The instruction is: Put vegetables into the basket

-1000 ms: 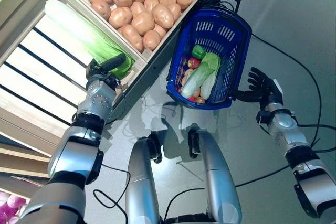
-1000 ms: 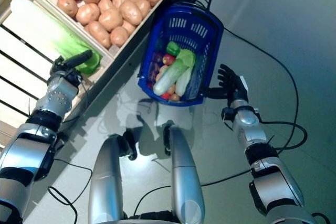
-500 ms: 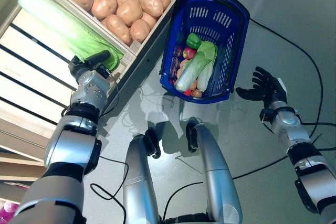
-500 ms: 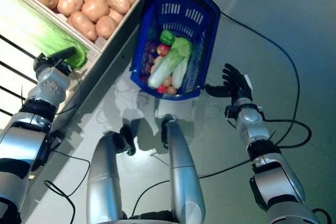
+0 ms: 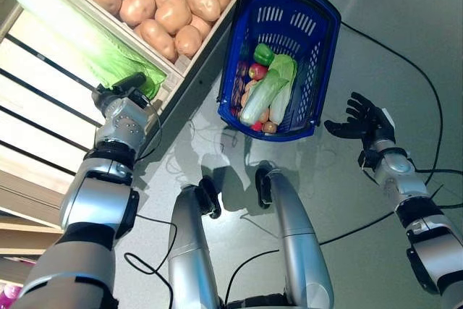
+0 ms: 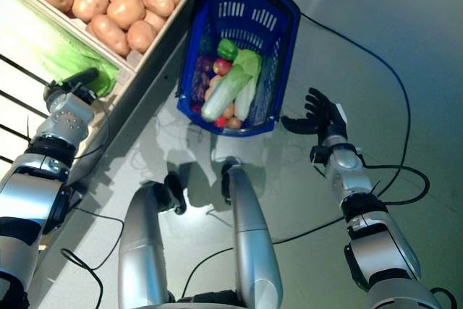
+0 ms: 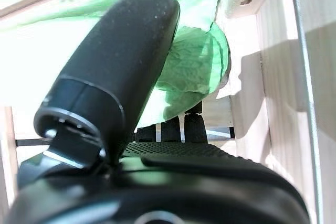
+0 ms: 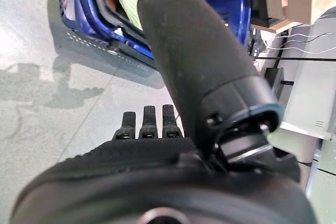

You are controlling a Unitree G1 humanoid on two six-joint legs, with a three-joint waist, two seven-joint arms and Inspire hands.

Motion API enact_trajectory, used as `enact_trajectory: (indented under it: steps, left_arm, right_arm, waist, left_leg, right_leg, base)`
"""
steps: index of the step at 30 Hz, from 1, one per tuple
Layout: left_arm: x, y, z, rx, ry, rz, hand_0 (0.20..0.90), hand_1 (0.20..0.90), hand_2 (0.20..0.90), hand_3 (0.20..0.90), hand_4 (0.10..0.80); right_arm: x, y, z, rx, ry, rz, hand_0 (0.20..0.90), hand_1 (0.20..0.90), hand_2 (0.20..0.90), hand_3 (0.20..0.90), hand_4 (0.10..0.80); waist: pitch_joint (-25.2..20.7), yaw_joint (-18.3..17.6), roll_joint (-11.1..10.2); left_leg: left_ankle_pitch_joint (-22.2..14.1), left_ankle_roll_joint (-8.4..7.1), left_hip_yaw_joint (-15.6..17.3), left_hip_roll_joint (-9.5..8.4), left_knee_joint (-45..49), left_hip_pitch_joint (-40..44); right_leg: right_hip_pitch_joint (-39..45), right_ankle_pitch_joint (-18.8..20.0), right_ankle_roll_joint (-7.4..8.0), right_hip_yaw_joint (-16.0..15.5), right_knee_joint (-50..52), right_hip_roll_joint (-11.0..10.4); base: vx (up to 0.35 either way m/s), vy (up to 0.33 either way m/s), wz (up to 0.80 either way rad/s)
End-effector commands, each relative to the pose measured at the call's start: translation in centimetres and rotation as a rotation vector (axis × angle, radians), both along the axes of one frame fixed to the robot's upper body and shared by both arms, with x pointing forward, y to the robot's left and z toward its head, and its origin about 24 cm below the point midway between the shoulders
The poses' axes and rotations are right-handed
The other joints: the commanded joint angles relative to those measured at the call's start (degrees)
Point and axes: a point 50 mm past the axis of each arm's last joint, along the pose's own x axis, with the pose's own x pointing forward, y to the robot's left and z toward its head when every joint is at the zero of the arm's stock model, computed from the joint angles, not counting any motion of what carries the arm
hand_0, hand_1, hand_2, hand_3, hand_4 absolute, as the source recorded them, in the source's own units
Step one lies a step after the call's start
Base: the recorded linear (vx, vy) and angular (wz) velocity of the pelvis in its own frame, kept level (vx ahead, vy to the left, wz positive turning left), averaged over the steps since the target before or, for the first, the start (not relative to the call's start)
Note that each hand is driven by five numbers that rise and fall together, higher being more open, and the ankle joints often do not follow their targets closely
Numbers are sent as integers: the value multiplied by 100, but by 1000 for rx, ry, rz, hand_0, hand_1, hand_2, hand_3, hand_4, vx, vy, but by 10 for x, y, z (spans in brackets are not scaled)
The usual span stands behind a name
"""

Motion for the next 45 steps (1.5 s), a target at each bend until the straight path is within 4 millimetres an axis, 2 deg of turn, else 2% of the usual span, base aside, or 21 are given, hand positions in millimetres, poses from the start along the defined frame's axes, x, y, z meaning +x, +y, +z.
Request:
enact_trajectory:
  steps: [1, 5, 9, 15, 18, 25, 27, 31, 32, 33, 36, 38, 45]
  left_arm:
    - [6, -4, 80, 141, -292, -44, 300, 300, 300, 300, 400]
    - [5, -2, 74, 137, -306, -61, 300, 300, 300, 300, 400]
    - [1, 5, 56, 118, -298, -56, 300, 300, 300, 300, 400]
    - [-7, 7, 12, 51, -257, -51, 300, 300, 300, 300, 400]
    - [-9, 1, 1, 72, -263, -70, 300, 300, 300, 300, 400]
    - [-21, -31, -25, 54, -358, -137, 300, 300, 300, 300, 400]
    - [-25, -40, -28, 89, -374, -155, 300, 300, 300, 300, 400]
    - [-25, -40, -28, 89, -374, -155, 300, 300, 300, 300, 400]
    - [-45, -68, -45, 213, -401, -209, 300, 300, 300, 300, 400]
    - [-57, -74, -53, 266, -408, -241, 300, 300, 300, 300, 400]
    - [-71, -79, -64, 289, -402, -275, 300, 300, 300, 300, 400]
    - [-86, -81, -68, 351, -406, -318, 300, 300, 300, 300, 400]
    - [-104, -84, -64, 516, -435, -406, 300, 300, 300, 300, 400]
  right_arm:
    - [2, -16, 46, 14, -225, -10, 900, 900, 900, 900, 800]
    - [2, -13, 44, 19, -225, 2, 900, 900, 900, 900, 800]
    - [0, -9, 33, 27, -202, 15, 900, 900, 900, 900, 800]
    - [-4, 4, 15, 77, -179, 42, 900, 900, 900, 900, 800]
    - [-5, 13, 12, 117, -192, 49, 900, 900, 900, 900, 800]
    - [-15, 47, 3, 191, -257, 92, 900, 900, 900, 900, 800]
    - [-17, 52, 3, 216, -274, 106, 900, 900, 900, 900, 800]
    - [-17, 52, 3, 215, -274, 106, 900, 900, 900, 900, 800]
    - [-32, 70, -9, 278, -289, 161, 900, 900, 900, 900, 800]
    - [-40, 78, -14, 300, -292, 190, 900, 900, 900, 900, 800]
    - [-48, 80, -19, 334, -283, 230, 900, 900, 900, 900, 800]
    - [-55, 84, -18, 368, -281, 282, 900, 900, 900, 900, 800]
    - [-64, 86, -4, 430, -348, 370, 900, 900, 900, 900, 800]
  waist:
    - [-33, -112, 87]
    - [-53, -81, 90]
    - [-243, -20, 81]
    - [-596, 117, 65]
    - [-706, 175, 58]
    - [-973, 348, 116]
    - [-1017, 382, 124]
    - [-1011, 382, 124]
    - [-1282, 538, 136]
    - [-1467, 615, 122]
    - [-1710, 699, 100]
    - [-1993, 786, 93]
    - [-2303, 903, 115]
  left_leg:
    - [-281, 192, 83, -107, -449, 749]
    - [-310, 178, 61, -112, -501, 1015]
    - [-342, 170, 24, -171, -666, 1435]
    - [-331, 156, -34, -304, -1046, 2102]
    - [-344, 155, -63, -350, -1155, 2335]
    - [-442, 161, -171, -431, -1423, 2999]
    - [-441, 159, -204, -454, -1492, 3109]
    - [-431, 158, -203, -456, -1519, 3134]
    - [-174, 132, -249, -571, -2232, 3786]
    - [58, 84, -216, -610, -2847, 4187]
    - [474, 6, -217, -693, -3837, 4771]
    - [912, -86, -272, -824, -4889, 5269]
    - [1564, -151, -408, -909, -6506, 5894]
  right_leg:
    - [840, 93, -266, -388, -519, -299]
    - [1129, 15, -295, -433, -572, -322]
    - [1554, -93, -328, -490, -693, -368]
    - [2252, -200, -377, -601, -987, -435]
    - [2496, -245, -391, -632, -1059, -459]
    - [3279, -323, -471, -726, -1401, -428]
    - [3409, -321, -477, -731, -1474, -427]
    - [3434, -311, -475, -733, -1502, -425]
    - [4113, -94, -428, -760, -2191, -362]
    - [4522, 89, -355, -803, -2801, -302]
    - [5130, 425, -261, -905, -3841, -222]
    - [5650, 802, -138, -1006, -4923, -129]
    - [6234, 1493, 15, -1182, -6355, -43]
  base:
    - [0, 0, 0]
    - [-8, 4, 0]
    - [4, 14, 5]
    - [0, 29, 8]
    - [-18, 24, 17]
    - [-25, 21, 15]
    - [-31, 12, 10]
    - [23, 0, 8]
    - [193, -12, 10]
    - [256, -16, 17]
    - [160, -6, 25]
    - [196, 0, 14]
    - [71, 0, 14]
